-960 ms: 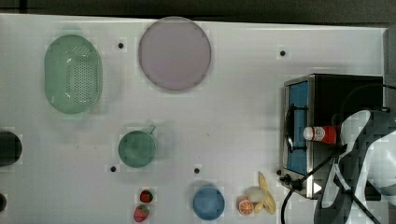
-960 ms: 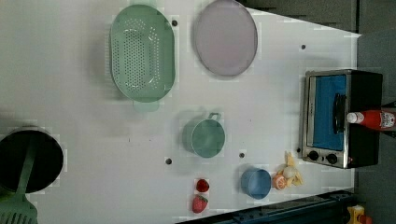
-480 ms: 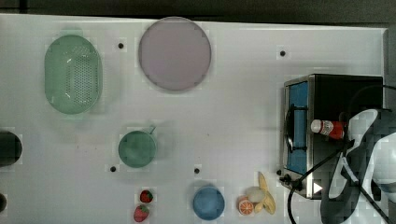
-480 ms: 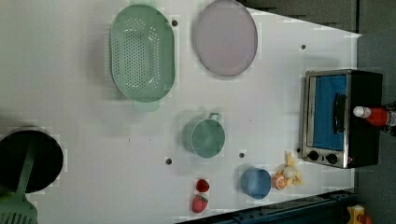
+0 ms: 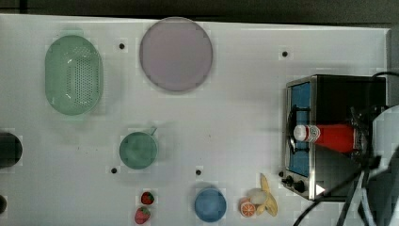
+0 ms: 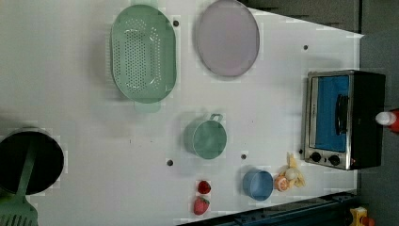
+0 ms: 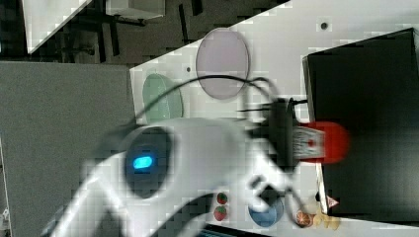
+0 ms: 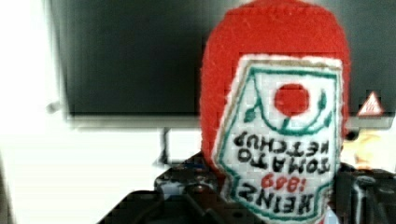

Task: Pick Ketchup from oven and place it on table.

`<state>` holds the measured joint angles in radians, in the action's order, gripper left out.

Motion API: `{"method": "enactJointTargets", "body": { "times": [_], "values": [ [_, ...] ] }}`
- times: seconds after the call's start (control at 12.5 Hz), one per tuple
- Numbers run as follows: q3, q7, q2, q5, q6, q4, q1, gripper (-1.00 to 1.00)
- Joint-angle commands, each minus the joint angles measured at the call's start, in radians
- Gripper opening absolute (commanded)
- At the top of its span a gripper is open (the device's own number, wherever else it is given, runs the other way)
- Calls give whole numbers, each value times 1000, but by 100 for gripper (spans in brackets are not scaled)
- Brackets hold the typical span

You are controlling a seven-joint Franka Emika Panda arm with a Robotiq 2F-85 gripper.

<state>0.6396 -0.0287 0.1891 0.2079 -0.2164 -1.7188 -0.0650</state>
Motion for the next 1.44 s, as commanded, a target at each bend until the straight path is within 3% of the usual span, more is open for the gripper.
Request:
{"method": "enactJointTargets", "body": {
  "times": [0.08,0.4,0.56,0.72,0.88,1.12,1.44],
  "values": [
    [-124,21,-70,-48,56,60,93,26],
    [-316,16,-52,-60,36,26,162,26],
    [-379,17,-37,-130,-23,-32,178,26],
    [-411,16,-29,-217,-117,-110,187,26],
    [-424,15,-23,-225,-312,-300,188,26],
    [-430,15,26,-223,-551,-461,190,26],
    [-462,9,140,-154,-664,-505,190,26]
  ]
}}
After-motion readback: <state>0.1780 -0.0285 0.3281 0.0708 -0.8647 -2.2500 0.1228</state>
